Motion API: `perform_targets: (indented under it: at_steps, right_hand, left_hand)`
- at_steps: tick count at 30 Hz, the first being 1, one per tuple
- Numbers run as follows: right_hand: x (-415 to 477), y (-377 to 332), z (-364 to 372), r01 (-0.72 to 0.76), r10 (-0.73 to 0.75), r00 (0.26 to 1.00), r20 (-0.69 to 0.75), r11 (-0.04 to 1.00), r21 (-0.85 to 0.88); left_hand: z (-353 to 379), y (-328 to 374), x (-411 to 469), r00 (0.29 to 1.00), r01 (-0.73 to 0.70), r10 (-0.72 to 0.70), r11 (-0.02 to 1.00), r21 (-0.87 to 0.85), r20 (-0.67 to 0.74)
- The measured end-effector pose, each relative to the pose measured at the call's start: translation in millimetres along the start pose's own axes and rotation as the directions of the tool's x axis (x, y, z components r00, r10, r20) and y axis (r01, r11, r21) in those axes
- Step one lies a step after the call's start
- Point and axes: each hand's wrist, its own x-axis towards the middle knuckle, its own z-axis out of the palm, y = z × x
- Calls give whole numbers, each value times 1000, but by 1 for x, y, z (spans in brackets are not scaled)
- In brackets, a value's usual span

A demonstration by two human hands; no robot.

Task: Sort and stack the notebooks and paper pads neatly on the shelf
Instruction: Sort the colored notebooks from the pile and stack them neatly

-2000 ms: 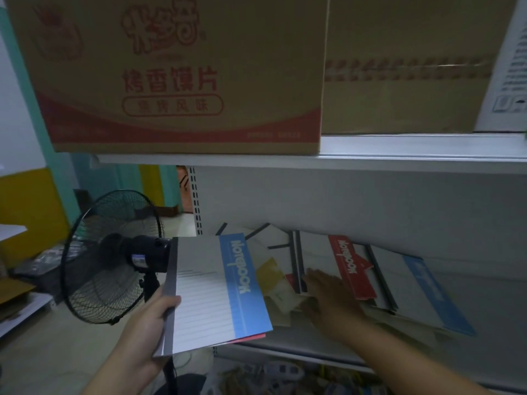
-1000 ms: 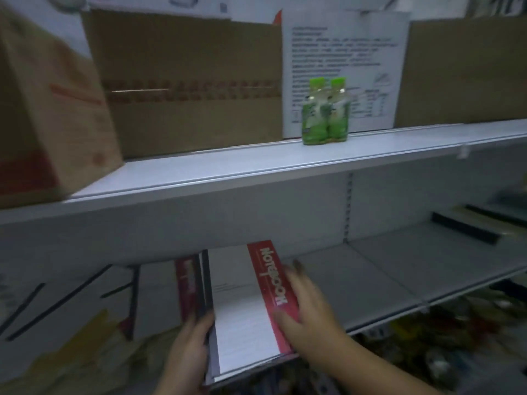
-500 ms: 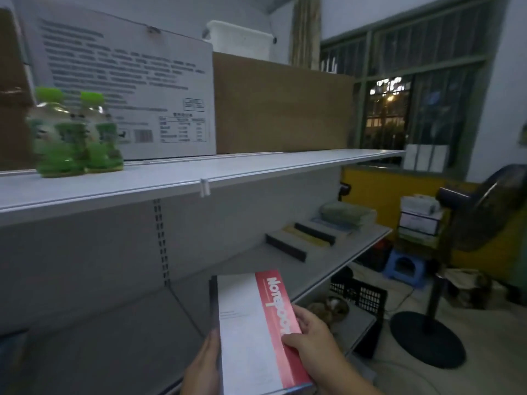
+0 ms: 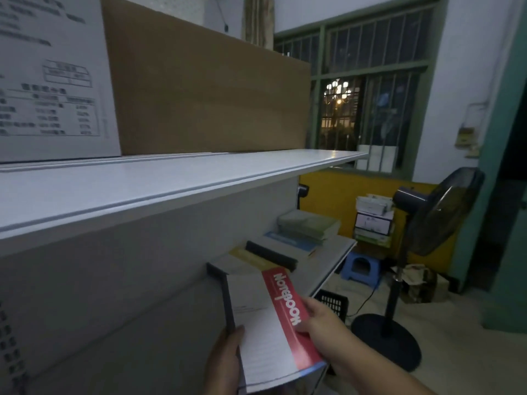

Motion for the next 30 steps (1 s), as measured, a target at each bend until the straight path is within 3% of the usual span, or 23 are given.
perform_targets:
  at_steps: [4, 8, 14, 18, 21, 25, 30]
  right_hand:
    - [52, -7, -36, -48, 45, 996, -76, 998, -38]
    - [87, -10, -58, -52, 48, 998, -39, 990, -133]
    - [173, -35, -112, 30, -39, 999, -25, 955, -295]
    - [253, -52, -146, 141, -62, 986, 154, 800, -583]
    - [300, -58, -161, 280, -91, 955, 282, 586, -760]
    - [341, -57, -171, 398, -173, 912, 373, 597, -696]
    - [386, -41, -162, 613, -337, 790, 512, 462, -641]
  left_hand:
    - [26, -9, 43, 995, -52, 35, 979, 199, 91]
    - [53, -25, 74, 996, -28, 7, 968, 249, 85]
    - [109, -14, 123, 985, 141, -159, 967, 212, 69]
    - [146, -13, 163, 990, 138, -131, 975, 177, -50]
    - [177, -26, 197, 992, 89, -68, 975, 203, -106]
    - [202, -38, 235, 975, 137, -90, 963, 231, -202]
    - [218, -39, 251, 937, 116, 3, 940, 321, -349]
